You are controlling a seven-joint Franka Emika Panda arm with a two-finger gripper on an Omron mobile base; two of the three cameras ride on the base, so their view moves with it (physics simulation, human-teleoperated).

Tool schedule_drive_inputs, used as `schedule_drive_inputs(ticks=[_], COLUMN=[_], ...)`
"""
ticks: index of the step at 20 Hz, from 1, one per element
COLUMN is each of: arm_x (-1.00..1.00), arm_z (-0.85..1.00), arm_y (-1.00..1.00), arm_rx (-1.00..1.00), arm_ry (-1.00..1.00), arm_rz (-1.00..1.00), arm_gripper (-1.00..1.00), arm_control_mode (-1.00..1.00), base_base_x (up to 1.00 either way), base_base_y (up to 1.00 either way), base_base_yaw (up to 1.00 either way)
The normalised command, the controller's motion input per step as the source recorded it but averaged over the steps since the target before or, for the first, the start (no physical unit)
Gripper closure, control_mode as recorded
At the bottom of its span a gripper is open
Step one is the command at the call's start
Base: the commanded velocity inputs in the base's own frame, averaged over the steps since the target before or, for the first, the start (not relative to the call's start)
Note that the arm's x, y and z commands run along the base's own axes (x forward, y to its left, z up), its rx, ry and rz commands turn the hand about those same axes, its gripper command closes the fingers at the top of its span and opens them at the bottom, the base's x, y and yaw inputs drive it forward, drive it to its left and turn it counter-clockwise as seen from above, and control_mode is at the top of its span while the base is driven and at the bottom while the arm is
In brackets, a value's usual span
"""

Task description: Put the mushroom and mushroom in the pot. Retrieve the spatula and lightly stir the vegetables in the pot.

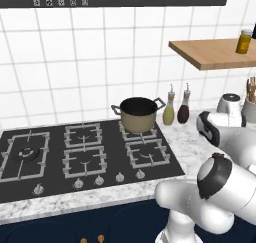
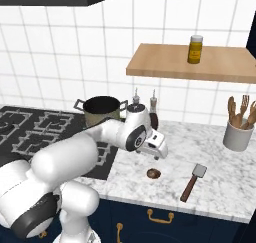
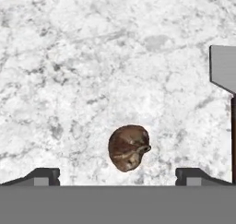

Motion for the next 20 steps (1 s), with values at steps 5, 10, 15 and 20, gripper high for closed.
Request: schedule_drive_inputs(ticks=[5, 10, 15, 20], arm_x=[-0.09, 0.0, 0.0, 0.13], arm_z=[-0.58, -0.51, -0.34, -0.31], arm_y=[-0.33, -0.16, -0.07, -0.05], arm_rx=[0.02, 0.06, 0.03, 0.0], arm_ry=[0.06, 0.08, 0.02, 0.01], arm_rz=[0.06, 0.1, 0.1, 0.1], arm_gripper=[-1.0, -1.0, -1.0, -1.0], arm_control_mode=[-1.0, -1.0, -1.0, -1.0], base_base_x=[0.0, 0.0, 0.0, 0.0], base_base_y=[0.0, 0.0, 0.0, 0.0], base_base_yaw=[0.0, 0.0, 0.0, 0.0])
